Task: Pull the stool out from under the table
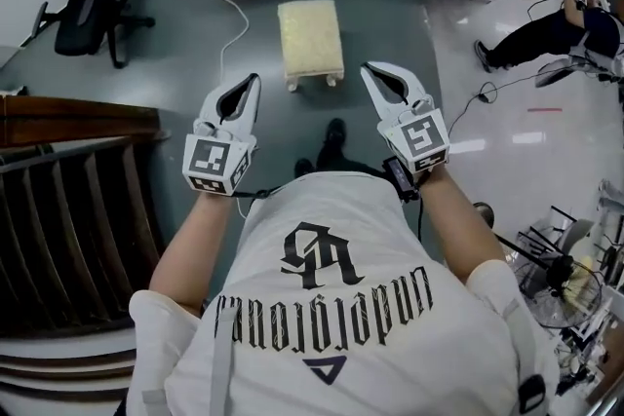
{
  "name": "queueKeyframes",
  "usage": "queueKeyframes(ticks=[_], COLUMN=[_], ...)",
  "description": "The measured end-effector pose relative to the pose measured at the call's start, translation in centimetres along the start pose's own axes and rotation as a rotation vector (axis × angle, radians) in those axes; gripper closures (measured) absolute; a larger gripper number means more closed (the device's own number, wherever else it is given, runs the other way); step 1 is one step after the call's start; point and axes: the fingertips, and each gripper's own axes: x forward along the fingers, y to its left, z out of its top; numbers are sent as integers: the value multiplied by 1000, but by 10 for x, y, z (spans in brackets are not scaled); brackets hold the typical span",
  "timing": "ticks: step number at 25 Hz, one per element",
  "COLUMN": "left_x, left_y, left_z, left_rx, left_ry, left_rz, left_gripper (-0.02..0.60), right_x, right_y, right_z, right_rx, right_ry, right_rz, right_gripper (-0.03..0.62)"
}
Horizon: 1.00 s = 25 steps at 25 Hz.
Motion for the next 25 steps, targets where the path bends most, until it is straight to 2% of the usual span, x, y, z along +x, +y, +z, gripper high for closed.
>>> queueKeyframes(ticks=[5, 9, 13, 18, 22, 25], left_x=[-31, -41, -51, -56, -53, -48], left_y=[-7, -12, -10, -16, -35, -50], left_z=[27, 19, 25, 27, 17, 24], left_rx=[-1, -17, -23, -22, -47, -43], left_ry=[-61, -61, -85, -91, -83, -88], left_rz=[4, 13, 19, -10, -22, -28], left_gripper=[574, 574, 574, 574, 574, 574], right_x=[-17, -21, -24, -36, -55, -70], right_y=[6, 15, 21, 26, 28, 20], right_z=[26, 27, 31, 33, 18, 22], right_rx=[40, 52, 46, 56, 54, 40], right_ry=[-56, -85, -84, -45, -38, -40], right_rz=[-42, -21, -18, -39, -17, -25], right_gripper=[592, 592, 592, 592, 591, 591])
